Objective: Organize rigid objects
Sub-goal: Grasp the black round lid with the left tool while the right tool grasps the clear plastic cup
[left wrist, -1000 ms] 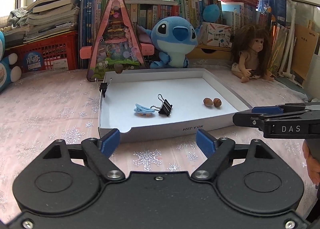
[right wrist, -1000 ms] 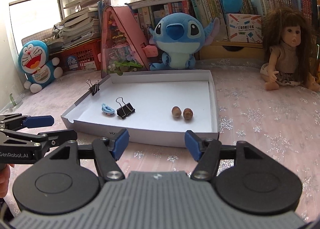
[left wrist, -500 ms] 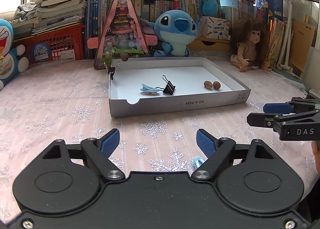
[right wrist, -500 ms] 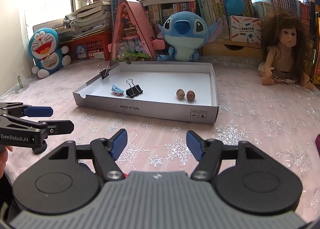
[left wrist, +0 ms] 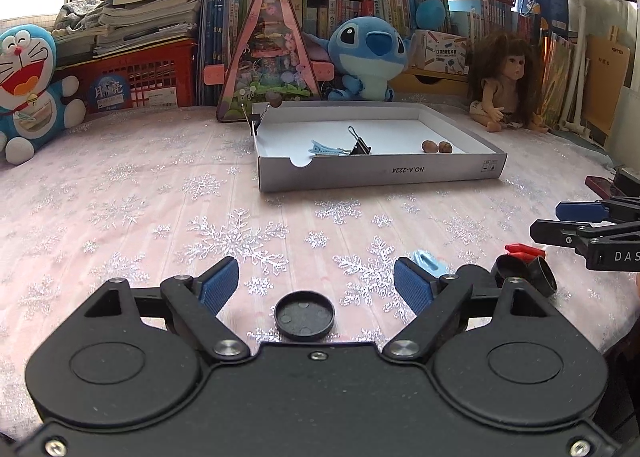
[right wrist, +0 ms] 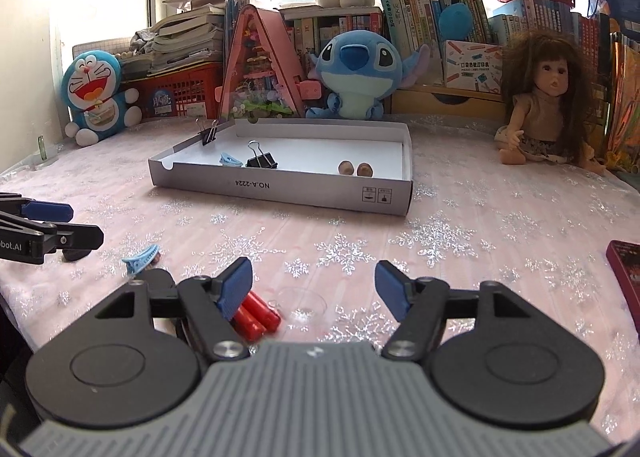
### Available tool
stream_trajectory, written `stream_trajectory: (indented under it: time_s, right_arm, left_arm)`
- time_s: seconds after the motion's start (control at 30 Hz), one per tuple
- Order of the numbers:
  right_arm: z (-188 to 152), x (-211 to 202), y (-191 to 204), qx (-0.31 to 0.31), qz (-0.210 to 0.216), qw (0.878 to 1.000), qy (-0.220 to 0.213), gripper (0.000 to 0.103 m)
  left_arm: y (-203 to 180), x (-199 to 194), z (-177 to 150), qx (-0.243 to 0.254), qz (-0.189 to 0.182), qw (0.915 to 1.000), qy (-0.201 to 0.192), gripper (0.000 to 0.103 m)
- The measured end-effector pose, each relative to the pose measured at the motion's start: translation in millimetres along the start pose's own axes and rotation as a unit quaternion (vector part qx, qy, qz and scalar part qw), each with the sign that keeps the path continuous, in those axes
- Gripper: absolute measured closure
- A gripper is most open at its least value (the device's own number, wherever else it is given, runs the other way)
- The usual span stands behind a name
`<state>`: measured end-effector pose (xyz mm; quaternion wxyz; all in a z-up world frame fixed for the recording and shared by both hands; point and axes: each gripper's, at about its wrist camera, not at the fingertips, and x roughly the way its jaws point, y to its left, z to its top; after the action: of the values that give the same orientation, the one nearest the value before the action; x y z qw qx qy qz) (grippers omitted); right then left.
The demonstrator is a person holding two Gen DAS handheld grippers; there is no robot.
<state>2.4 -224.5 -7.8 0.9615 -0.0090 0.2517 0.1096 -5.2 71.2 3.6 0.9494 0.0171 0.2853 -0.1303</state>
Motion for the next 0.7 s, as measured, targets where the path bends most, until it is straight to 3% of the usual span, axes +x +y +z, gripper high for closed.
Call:
stream_trajectory:
  time_s: [0.2, 0.7]
  right_arm:
    - [-8, -4, 1, -0.005, 0.006, 1.000, 0.009, 0.024]
    - [-9, -2, -5, 0.017, 0.005, 1.000, 0.018, 0.024]
  left_arm:
    - [1, -1, -10, -0.001, 0.003, 1.0000, 0.006, 0.020]
    - [2, -3, -16, -0.019, -0.014, 0.9997, 0.011, 0.048]
